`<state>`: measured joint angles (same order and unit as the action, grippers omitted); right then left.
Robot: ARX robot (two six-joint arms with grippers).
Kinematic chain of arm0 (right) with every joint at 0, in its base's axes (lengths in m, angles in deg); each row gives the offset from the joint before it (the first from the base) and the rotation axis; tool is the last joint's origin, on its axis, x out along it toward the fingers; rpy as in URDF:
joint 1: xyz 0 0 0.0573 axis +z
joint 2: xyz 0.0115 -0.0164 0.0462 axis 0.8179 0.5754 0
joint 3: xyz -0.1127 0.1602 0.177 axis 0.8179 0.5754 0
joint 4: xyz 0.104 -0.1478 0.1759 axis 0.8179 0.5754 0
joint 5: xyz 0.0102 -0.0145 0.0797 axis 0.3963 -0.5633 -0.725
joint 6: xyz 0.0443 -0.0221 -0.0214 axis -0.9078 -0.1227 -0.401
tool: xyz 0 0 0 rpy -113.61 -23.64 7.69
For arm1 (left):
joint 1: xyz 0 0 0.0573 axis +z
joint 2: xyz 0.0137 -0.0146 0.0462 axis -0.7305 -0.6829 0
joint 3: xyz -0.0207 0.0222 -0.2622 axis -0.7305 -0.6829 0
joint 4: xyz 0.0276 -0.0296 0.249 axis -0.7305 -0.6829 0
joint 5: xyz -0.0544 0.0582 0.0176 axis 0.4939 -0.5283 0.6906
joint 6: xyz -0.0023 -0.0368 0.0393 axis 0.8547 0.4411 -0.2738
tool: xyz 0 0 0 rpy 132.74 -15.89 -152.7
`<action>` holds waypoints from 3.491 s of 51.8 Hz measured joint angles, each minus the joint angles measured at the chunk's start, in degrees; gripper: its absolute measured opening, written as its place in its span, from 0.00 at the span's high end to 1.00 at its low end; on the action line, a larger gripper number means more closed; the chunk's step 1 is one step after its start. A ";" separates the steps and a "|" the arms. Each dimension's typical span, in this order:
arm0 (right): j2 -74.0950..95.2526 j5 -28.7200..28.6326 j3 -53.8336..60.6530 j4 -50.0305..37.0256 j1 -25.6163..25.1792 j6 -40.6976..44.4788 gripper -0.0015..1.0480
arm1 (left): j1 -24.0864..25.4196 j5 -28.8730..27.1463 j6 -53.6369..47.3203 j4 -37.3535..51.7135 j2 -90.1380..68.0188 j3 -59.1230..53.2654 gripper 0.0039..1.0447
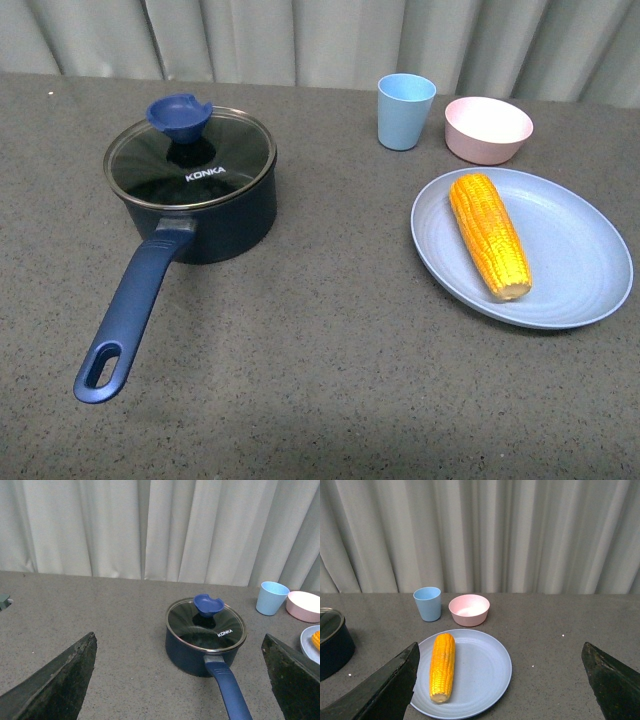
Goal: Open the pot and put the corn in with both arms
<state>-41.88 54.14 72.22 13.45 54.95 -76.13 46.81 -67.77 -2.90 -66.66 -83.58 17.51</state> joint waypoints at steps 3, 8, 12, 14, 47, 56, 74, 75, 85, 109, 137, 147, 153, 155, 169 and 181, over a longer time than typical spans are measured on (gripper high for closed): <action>0.00 0.00 0.00 0.00 0.00 0.00 0.09 | 0.00 0.00 0.00 0.00 0.00 0.00 0.06; 0.00 0.00 0.00 0.00 0.00 0.00 0.09 | 0.00 0.00 0.00 0.00 0.00 0.00 0.06; 0.00 0.00 0.00 0.00 0.00 0.00 0.09 | 0.00 0.00 0.00 0.00 0.00 0.00 0.06; 0.00 0.00 0.00 0.00 0.00 0.00 0.09 | 0.00 0.00 0.00 0.00 0.00 0.00 0.06; 0.00 0.00 0.00 0.00 0.00 0.00 0.09 | 0.00 0.00 0.00 0.00 0.00 0.00 0.06; 0.00 0.00 0.00 0.00 0.00 0.00 0.09 | 0.00 -0.02 0.00 0.00 0.00 0.00 0.06; 0.00 0.00 0.00 0.00 0.00 0.00 0.09 | 0.00 0.00 0.00 0.00 0.00 0.00 0.06; 0.00 0.00 0.00 0.00 0.00 -0.02 0.09 | 0.00 0.00 0.00 0.00 0.00 0.00 0.06; 0.00 0.00 0.00 0.00 0.00 0.00 0.09 | 0.00 0.00 0.00 0.00 0.00 0.00 0.06; 0.00 0.04 0.00 0.00 0.00 0.00 0.09 | -7.41 -11.52 5.20 20.98 -33.75 4.02 0.06; 0.00 0.13 0.00 0.00 0.00 -0.02 0.09 | -14.01 -13.51 9.01 45.03 -95.97 25.31 0.06; 0.00 0.13 0.00 0.00 0.00 0.00 0.09 | -13.97 -13.44 8.98 46.10 -99.93 29.31 0.06; 0.00 0.15 0.00 0.00 0.00 0.00 0.09 | -14.16 -12.00 9.38 45.79 -100.24 30.45 0.06; 0.00 0.13 0.00 0.00 0.00 0.00 0.09 | -14.49 -10.99 10.01 45.94 -100.52 31.08 0.06; 0.00 0.15 0.00 0.00 0.00 0.00 0.09 | -15.72 -9.99 10.86 47.50 -104.67 35.01 0.06; 0.00 0.15 0.00 0.00 0.00 -0.02 0.09 | -16.09 -9.35 10.32 48.76 -107.89 37.90 0.06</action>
<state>-41.88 54.30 72.22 13.45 54.95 -76.15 30.72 -77.12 7.41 -17.90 -191.46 55.41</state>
